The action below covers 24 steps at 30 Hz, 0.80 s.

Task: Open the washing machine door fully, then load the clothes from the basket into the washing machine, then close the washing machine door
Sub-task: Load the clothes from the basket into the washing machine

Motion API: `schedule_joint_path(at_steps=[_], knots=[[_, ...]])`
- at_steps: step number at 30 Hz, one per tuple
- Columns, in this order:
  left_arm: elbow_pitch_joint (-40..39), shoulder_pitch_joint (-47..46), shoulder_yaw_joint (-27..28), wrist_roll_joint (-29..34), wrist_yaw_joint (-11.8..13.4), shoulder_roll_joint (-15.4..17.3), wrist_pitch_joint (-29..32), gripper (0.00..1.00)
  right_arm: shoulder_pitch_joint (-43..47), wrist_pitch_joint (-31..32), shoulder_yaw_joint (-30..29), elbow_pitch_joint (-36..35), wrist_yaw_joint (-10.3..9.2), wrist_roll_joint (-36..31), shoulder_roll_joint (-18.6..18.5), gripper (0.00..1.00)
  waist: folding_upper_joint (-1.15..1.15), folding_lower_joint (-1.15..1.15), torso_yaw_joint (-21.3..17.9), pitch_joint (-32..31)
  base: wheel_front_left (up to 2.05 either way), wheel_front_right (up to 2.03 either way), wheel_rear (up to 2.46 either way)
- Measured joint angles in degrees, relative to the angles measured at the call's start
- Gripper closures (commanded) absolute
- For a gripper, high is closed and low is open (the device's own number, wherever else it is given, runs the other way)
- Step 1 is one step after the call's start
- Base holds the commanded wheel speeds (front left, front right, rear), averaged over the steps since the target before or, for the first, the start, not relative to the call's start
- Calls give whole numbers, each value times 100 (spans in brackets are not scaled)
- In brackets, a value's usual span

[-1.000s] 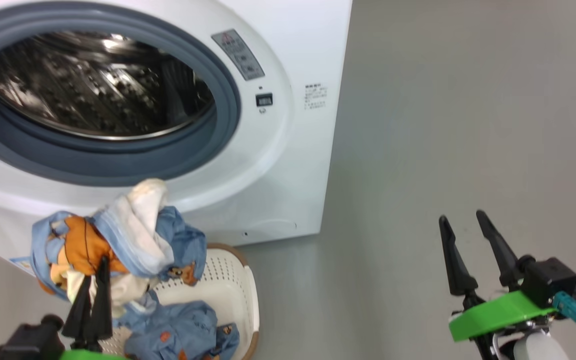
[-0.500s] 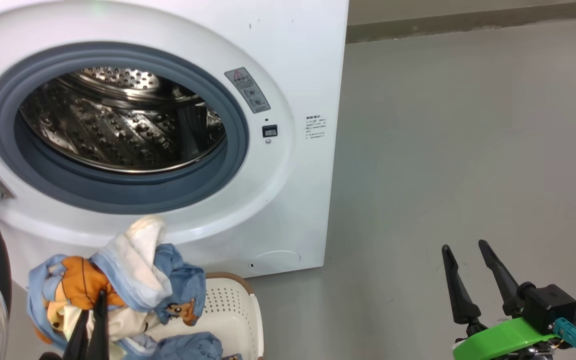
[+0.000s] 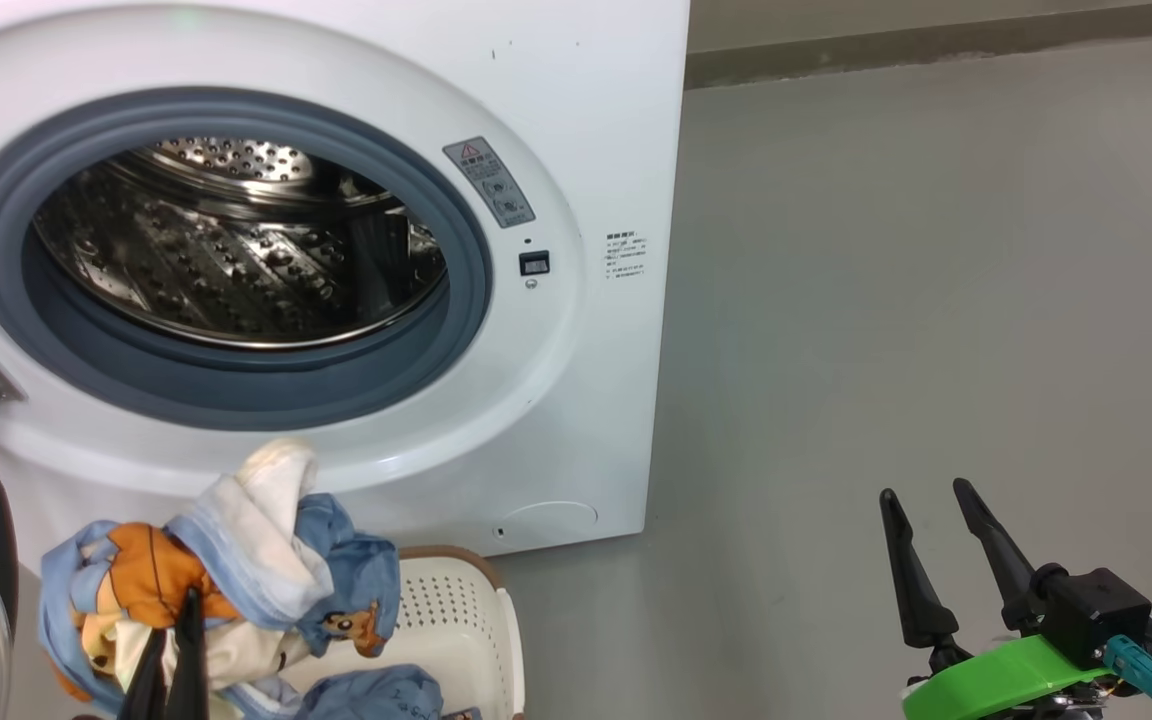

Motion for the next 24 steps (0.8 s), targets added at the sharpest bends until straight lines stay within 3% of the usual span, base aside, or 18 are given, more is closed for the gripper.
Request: schedule_joint_path(at_steps=[7, 24], knots=[[124, -409, -55, -13, 0, -7, 0, 100, -2, 0, 64, -14, 0, 36, 1, 0, 0, 0, -7, 190, 0, 0, 0], [896, -3262, -30, 67, -5, 146, -19, 100, -607, 0, 190, -210, 0, 92, 0, 0, 0, 0, -231, 1379, 0, 0, 0]])
